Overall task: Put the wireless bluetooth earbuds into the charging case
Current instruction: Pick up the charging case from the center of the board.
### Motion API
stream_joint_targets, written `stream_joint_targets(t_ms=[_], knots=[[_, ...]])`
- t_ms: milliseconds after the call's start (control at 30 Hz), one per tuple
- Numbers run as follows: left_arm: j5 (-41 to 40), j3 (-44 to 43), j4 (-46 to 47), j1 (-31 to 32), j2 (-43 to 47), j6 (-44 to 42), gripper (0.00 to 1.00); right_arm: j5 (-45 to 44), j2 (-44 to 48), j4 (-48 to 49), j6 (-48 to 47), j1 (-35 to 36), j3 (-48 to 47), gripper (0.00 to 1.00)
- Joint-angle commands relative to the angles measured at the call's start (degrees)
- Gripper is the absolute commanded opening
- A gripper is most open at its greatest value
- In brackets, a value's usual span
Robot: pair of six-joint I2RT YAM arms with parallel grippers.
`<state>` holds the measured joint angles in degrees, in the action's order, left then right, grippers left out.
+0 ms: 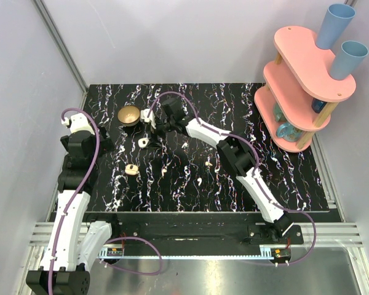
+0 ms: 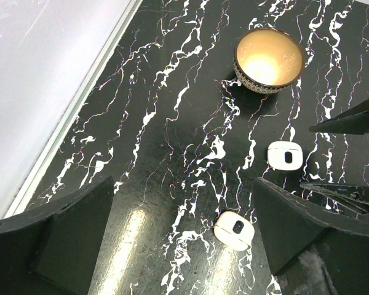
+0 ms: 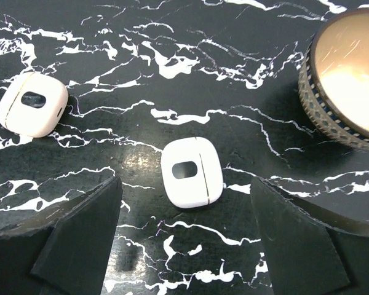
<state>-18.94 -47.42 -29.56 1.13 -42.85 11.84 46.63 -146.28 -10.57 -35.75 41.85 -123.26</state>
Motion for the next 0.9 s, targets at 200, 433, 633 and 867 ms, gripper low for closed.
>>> stream_joint_targets(t_ms=[200, 433, 633, 867], knots=[[-1.7, -0.2, 1.9, -0.2, 0.0, -0.9, 0.99, 1.2, -1.7, -4.7, 0.9, 0.0, -5.7, 0.88], [-1.7, -0.3, 1.8, -0.2, -0.3, -1.0, 0.99, 0.4, -4.3, -10.1, 2.9, 0.5, -11.8, 0.91], [-2.2, -0.3, 1.9, -0.2, -0.4, -1.0, 0.99, -3.2, -6.1, -15.6, 3.4, 1.0, -16.3, 0.92], [-2.2, -0.4, 1.9, -0.2, -0.8, -1.1, 0.99, -4.0, -8.7, -17.6, 3.0, 1.8, -20.3, 0.95]])
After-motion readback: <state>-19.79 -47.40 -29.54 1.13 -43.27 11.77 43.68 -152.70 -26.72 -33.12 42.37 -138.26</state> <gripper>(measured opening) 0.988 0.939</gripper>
